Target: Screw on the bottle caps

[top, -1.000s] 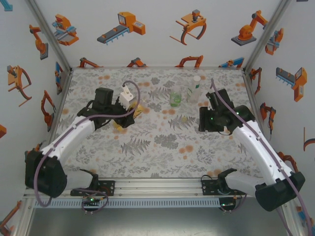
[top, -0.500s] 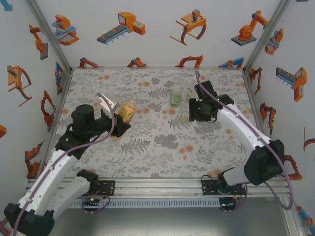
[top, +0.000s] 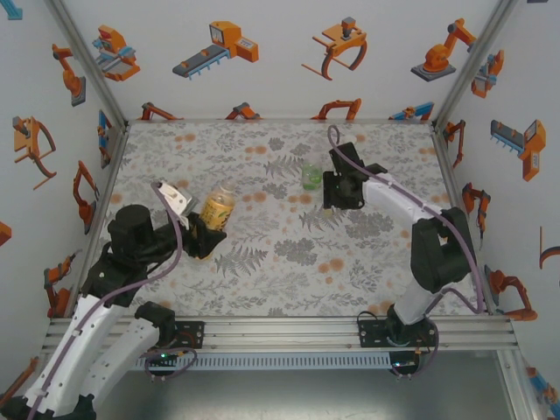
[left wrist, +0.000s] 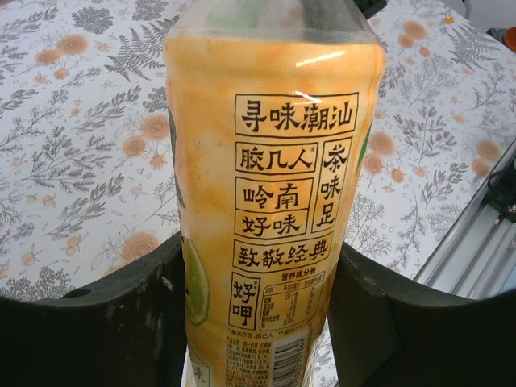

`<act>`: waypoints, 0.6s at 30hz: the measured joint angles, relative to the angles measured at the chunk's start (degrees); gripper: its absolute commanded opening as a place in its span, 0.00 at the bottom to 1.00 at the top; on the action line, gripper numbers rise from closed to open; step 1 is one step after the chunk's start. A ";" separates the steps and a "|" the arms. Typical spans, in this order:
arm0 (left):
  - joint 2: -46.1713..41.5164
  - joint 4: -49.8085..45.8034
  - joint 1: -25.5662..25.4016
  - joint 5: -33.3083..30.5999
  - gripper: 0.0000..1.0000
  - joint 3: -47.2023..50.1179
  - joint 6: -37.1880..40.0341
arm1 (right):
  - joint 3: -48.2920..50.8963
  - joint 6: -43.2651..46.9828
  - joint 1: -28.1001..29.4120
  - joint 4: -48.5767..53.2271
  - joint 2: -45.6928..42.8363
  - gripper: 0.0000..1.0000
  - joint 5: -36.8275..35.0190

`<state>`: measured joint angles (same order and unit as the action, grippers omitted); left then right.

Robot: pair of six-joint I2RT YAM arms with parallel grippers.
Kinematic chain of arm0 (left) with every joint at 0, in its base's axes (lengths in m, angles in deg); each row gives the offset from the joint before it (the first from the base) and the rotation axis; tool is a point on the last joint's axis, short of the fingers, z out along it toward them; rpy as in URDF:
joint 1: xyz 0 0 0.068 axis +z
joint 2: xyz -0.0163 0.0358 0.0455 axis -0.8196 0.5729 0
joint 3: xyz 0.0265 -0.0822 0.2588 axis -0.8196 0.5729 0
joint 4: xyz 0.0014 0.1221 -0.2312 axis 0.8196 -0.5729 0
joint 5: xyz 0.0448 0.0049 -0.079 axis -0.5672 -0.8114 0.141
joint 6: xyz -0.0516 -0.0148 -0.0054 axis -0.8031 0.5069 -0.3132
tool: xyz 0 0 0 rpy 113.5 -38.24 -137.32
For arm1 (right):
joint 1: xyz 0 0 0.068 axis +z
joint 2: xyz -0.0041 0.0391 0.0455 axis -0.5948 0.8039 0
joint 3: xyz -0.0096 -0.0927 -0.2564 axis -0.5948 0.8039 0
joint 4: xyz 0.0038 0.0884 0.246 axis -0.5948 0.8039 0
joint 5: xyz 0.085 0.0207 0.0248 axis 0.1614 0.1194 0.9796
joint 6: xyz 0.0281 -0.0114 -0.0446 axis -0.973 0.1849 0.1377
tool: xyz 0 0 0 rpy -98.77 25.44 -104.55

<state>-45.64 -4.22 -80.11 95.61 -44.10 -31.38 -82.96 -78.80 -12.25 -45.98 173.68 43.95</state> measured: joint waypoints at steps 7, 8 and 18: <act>-1.62 -2.62 0.00 -0.46 0.00 0.79 0.02 | -0.02 -1.33 0.00 -4.33 5.07 0.50 -0.42; -1.66 -2.97 0.00 -0.59 0.00 0.92 0.04 | -0.04 -1.53 0.00 -4.74 5.60 0.50 -0.42; -3.69 -5.07 0.02 -2.38 0.00 1.42 0.09 | -0.90 -2.78 0.00 -7.96 11.30 0.47 -0.37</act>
<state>-49.34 -9.29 -80.08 93.23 -42.68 -31.29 -83.85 -81.58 -12.25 -53.94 184.98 43.58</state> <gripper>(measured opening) 0.553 0.487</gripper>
